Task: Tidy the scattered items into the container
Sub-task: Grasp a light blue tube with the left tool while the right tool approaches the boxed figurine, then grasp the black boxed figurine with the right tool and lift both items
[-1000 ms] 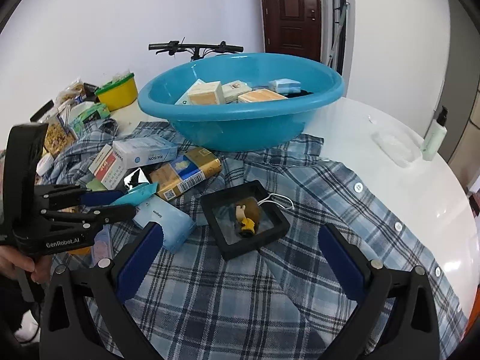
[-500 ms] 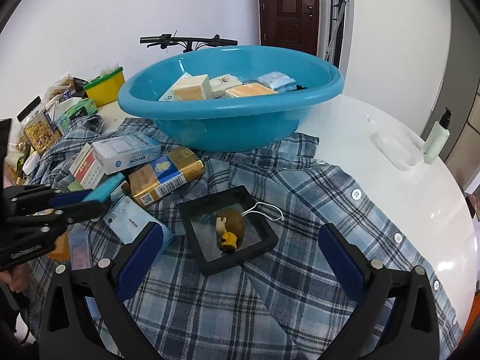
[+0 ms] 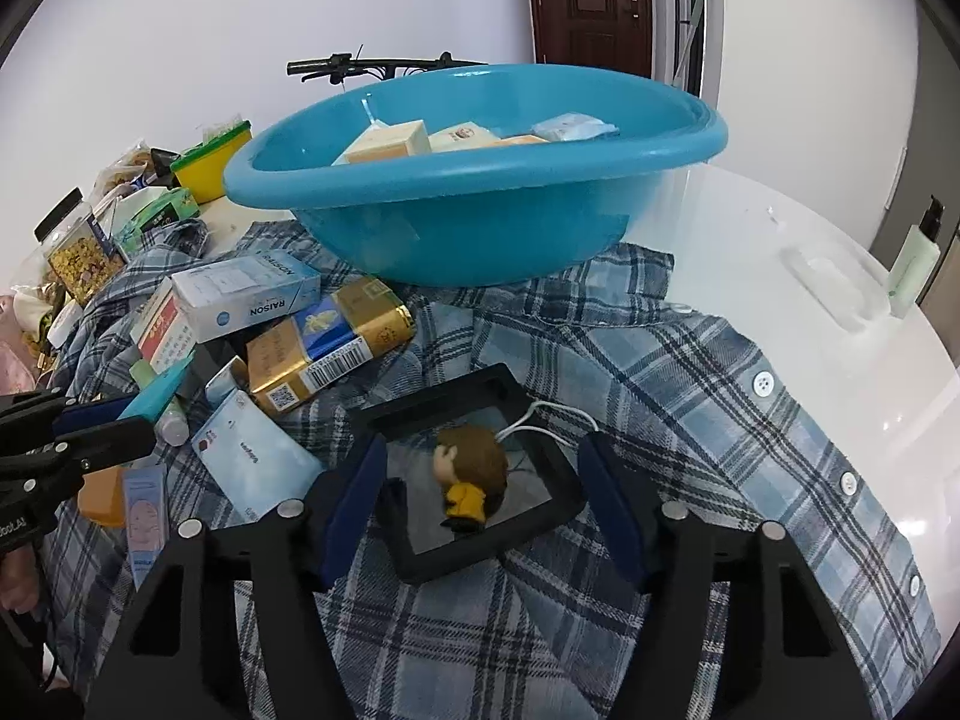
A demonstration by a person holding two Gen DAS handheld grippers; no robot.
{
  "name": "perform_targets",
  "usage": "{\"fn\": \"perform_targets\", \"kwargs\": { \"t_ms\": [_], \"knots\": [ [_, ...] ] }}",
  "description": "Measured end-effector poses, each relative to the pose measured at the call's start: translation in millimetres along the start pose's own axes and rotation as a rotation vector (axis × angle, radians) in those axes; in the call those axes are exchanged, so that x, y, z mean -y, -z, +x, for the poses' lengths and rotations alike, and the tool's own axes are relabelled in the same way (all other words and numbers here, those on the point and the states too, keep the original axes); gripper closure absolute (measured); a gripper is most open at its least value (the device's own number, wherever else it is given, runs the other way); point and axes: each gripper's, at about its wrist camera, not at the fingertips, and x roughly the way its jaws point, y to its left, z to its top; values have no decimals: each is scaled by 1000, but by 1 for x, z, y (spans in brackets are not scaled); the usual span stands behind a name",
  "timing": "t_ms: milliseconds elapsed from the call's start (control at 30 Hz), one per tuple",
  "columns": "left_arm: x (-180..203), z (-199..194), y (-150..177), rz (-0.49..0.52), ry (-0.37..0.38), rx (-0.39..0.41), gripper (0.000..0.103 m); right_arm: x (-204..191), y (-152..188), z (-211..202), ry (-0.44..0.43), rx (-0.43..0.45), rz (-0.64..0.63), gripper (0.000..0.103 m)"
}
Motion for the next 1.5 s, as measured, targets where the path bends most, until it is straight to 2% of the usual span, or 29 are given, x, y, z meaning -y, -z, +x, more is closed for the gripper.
{"fn": "perform_targets", "kwargs": {
  "t_ms": [100,167,233,300,333,833,1000,1200,1500],
  "knots": [
    [1,0,0,-1,-2,2,81,1,0,0,30,-3,-10,57],
    [2,0,1,-4,1,2,81,2,1,0,43,0,-18,63],
    [4,-1,3,-6,2,5,81,2,1,-2,56,5,-23,73],
    [5,-2,4,-5,-2,10,81,3,1,-4,53,9,-18,75],
    [6,-3,4,-4,-5,13,81,2,2,-5,51,11,-20,81],
    [14,-17,11,-5,-44,70,81,-18,9,-43,62,110,-56,82],
    [16,-27,13,-15,-61,113,81,-26,12,-62,66,167,-8,82],
    [26,-44,11,-2,-72,167,81,-46,14,-81,105,228,-32,82],
    [37,-75,3,11,-92,258,81,-68,11,-113,81,315,-59,82]
  ]
}}
